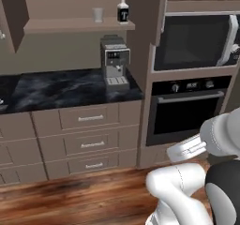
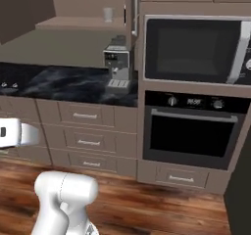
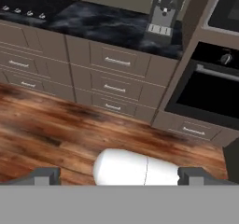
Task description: There is a bowl on the dining counter. Grab a lemon wedge from the fridge and place it in the bowl. Then get the liquor bottle and glass cup from the cabinet and place them next to the bowl.
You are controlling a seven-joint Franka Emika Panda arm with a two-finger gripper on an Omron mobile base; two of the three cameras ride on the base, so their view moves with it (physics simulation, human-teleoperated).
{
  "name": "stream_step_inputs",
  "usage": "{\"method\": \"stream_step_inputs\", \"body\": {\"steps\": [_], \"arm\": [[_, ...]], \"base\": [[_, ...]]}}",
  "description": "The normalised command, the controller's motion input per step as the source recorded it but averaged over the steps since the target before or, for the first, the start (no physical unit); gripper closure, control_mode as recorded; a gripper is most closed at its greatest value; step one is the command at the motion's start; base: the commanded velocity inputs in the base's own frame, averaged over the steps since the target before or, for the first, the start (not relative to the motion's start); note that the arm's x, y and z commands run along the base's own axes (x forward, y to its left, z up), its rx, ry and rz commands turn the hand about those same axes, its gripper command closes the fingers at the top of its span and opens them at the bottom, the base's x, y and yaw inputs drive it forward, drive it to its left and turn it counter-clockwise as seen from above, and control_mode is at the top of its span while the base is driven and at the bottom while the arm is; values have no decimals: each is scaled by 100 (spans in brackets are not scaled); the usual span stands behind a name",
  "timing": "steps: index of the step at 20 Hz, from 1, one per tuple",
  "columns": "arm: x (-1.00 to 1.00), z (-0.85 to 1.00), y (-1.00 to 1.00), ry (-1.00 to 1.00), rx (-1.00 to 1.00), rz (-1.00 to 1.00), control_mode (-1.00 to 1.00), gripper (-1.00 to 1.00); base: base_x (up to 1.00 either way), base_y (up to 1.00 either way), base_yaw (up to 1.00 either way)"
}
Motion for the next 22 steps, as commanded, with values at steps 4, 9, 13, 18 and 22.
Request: {"method": "stream_step_inputs", "body": {"steps": [4, 9, 13, 18, 22], "arm": [[0, 0, 0, 0, 0, 0, 100, -100], [0, 0, 0, 0, 0, 0, 100, -100], [0, 0, 0, 0, 0, 0, 100, -100], [0, 0, 0, 0, 0, 0, 100, -100], [0, 0, 0, 0, 0, 0, 100, -100]], "base": [[100, 53, -7], [98, 46, -10], [77, 44, -13], [53, 43, -13], [57, 48, -14]]}}
